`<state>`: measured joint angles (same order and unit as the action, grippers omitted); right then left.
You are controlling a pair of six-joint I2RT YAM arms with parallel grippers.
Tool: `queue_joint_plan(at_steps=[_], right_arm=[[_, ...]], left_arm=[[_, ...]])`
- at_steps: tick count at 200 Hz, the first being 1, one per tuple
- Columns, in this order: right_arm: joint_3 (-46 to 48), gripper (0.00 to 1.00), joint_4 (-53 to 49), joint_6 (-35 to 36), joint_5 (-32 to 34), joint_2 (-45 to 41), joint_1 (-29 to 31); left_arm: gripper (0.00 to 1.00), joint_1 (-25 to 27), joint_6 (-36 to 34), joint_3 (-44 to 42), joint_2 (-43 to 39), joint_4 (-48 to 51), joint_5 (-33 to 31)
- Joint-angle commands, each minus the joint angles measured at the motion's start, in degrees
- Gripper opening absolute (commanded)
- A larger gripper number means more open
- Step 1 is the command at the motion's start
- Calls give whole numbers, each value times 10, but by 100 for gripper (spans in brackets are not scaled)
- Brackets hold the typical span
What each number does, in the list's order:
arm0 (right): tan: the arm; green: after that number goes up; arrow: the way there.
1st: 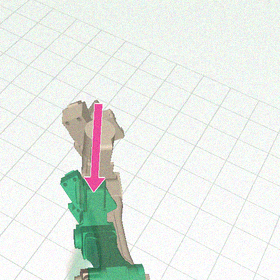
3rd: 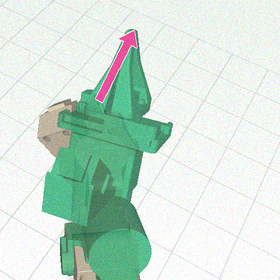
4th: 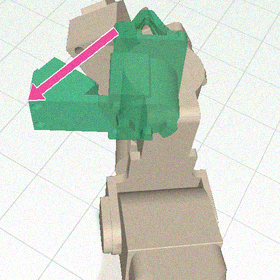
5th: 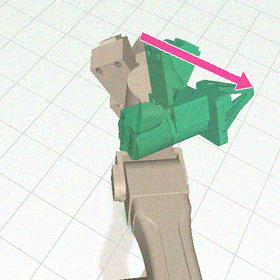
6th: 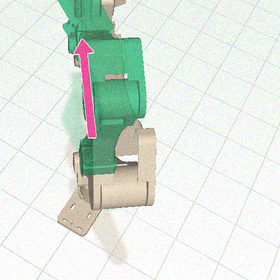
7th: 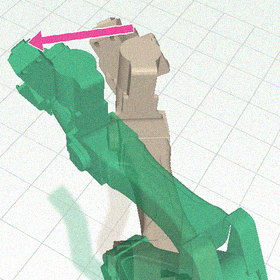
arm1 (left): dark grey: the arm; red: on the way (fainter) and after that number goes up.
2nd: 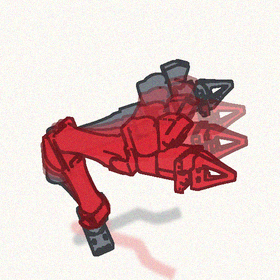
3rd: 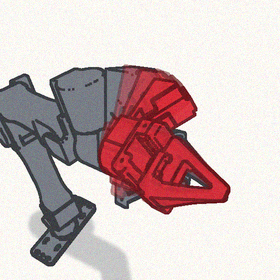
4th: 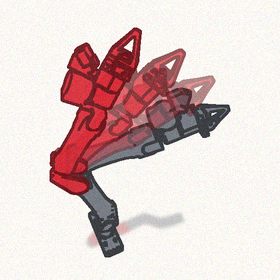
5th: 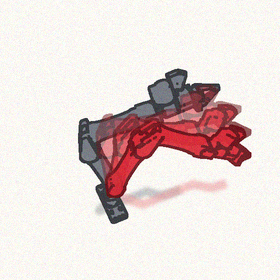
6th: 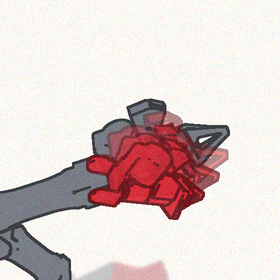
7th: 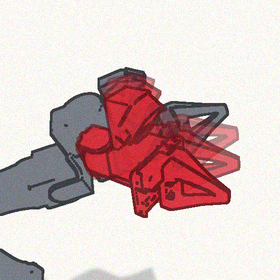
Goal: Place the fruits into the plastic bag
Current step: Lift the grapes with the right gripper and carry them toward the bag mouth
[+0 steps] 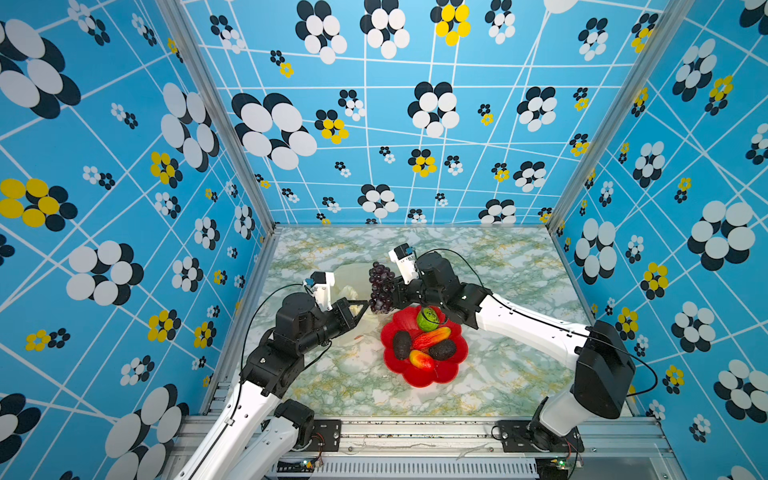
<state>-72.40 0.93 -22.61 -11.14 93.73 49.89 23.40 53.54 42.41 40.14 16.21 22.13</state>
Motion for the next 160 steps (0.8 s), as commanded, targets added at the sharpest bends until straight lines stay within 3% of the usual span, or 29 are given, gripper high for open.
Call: queue_joint_plan(at_steps=[1, 69, 105, 160], right_arm=[[-22, 4, 34, -20, -24, 13, 16], [21, 4, 30, -26, -27, 13, 28], [-4, 3, -44, -29, 31, 28, 27], [-88, 2, -55, -71, 109, 89, 16]], left_arm=[[0, 2, 5, 18, 5, -35, 12], [0, 2, 3, 35, 20, -59, 16], [0, 2, -2, 37, 6, -74, 14], [0, 18, 22, -6, 0, -109, 51]])
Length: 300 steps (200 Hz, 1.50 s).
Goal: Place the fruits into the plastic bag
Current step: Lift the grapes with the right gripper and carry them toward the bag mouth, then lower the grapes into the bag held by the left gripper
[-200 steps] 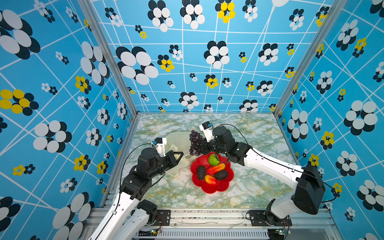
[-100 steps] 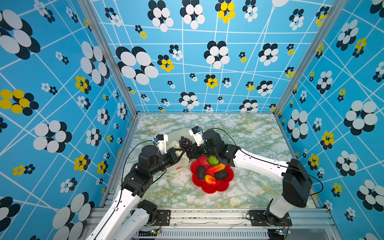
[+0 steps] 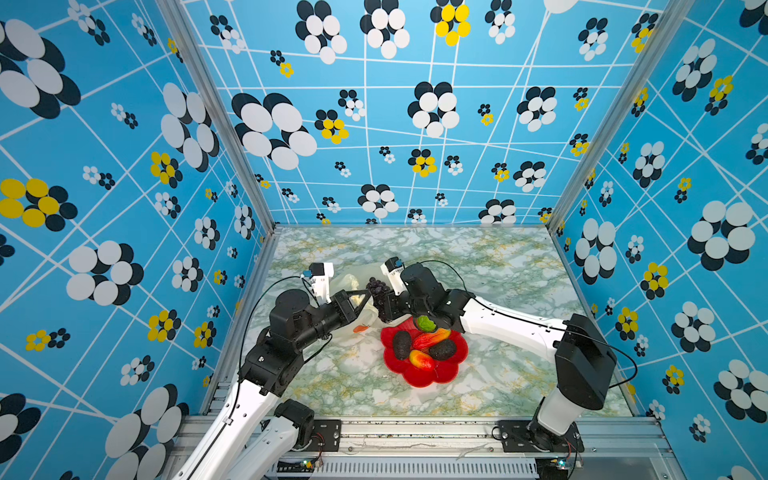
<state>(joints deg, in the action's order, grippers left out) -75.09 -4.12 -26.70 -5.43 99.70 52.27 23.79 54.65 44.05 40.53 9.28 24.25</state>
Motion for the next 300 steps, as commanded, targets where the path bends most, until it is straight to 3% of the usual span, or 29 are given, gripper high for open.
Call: queue_joint_plan(at_steps=[1, 32, 60, 86, 141, 195, 228, 274, 283, 300], right_arm=[[-62, 2, -5, -32, 53, 31, -8], [-84, 2, 38, -55, 60, 70, -11], [-44, 3, 120, -51, -33, 72, -7], [19, 6, 166, 14, -88, 42, 7], [22, 6, 111, 81, -207, 43, 6], [-26, 7, 81, 121, -236, 82, 6], [-79, 17, 4, 154, -203, 104, 6], [-83, 20, 0, 163, -184, 103, 5], [-86, 26, -9, 168, -174, 103, 5], [-87, 51, -22, 175, -159, 96, 1]], left_arm=[[0, 15, 11, -23, -5, -40, 30], [0, 20, 10, -29, -17, -41, 17], [0, 19, -14, -15, -21, -8, -10], [0, 8, -22, -14, -18, -3, -29], [0, -35, -31, 19, -5, -14, -26], [0, -44, -53, 59, 11, -27, 11], [0, -44, -58, 59, 10, -46, 36], [0, -58, -62, 41, -17, -44, 35], [0, -61, -61, 39, -22, -45, 37], [0, -67, -65, 40, -30, -36, 38]])
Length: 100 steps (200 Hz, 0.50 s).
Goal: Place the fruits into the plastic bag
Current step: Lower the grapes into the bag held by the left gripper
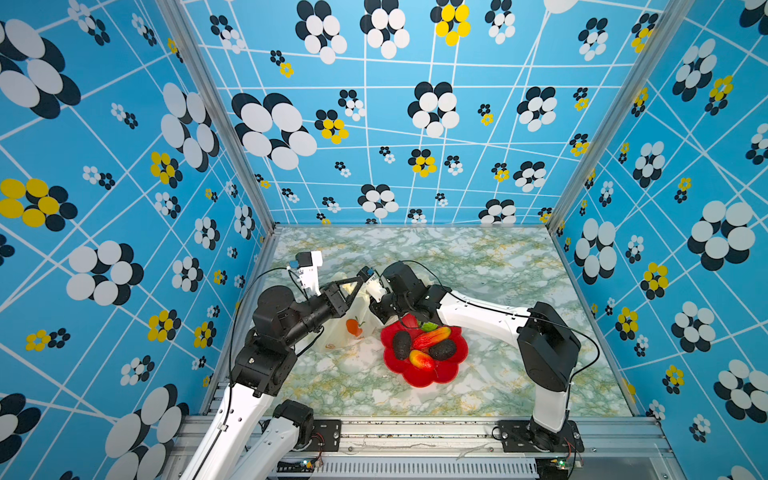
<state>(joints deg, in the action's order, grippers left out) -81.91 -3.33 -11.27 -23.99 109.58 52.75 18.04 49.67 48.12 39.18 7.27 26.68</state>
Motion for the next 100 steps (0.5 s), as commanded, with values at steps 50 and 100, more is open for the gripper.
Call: queue_joint_plan(at_steps=[50, 100], right_arm=[[-4, 75, -5, 2, 27, -28, -20], [8, 99, 36, -38, 5, -46, -42]], left_arm=[[0, -18, -13, -12, -31, -4, 19], [0, -20, -12, -22, -42, 3, 18]])
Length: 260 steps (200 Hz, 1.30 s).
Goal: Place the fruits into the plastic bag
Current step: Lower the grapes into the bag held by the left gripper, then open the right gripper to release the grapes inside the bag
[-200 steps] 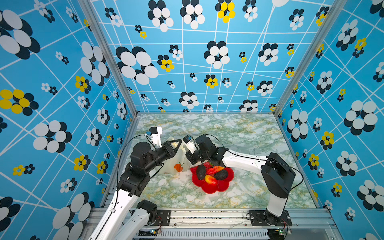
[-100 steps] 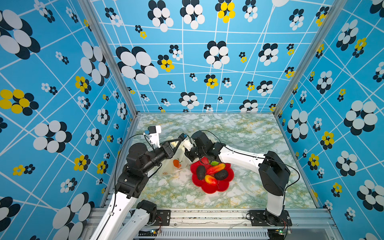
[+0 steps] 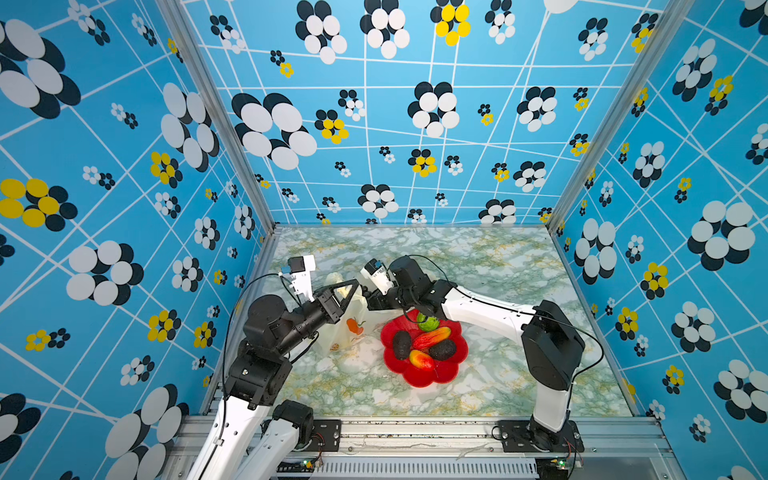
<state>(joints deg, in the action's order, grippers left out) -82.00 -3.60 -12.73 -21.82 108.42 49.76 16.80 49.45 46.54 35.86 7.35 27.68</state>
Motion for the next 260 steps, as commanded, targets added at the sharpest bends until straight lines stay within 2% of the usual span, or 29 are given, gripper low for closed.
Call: queue_joint_plan(at_steps=[1, 66, 114, 162, 196, 226, 245, 260], right_arm=[[9, 99, 39, -25, -18, -35, -12], [24, 99, 50, -38, -30, -44, -24], [25, 98, 37, -45, -7, -76, -29], [-32, 95, -125, -36, 85, -107, -38], [-41, 94, -222, -7, 125, -139, -38], [-44, 93, -329, -1, 189, -159, -39], [-40, 94, -397, 5, 207, -169, -41], [-19, 94, -421, 9, 190, -183, -41]], left_arm=[[0, -8, -11, -7, -9, 2, 9], [0, -9, -18, -22, -25, 19, 8], [0, -9, -13, -56, -53, 45, 20], [0, -7, 33, -137, -138, 85, 16], [0, -7, 56, -176, -209, 168, 8], [0, -7, 72, -192, -254, 219, 5], [0, -5, 84, -201, -267, 232, 9], [0, -5, 87, -206, -273, 242, 13]])
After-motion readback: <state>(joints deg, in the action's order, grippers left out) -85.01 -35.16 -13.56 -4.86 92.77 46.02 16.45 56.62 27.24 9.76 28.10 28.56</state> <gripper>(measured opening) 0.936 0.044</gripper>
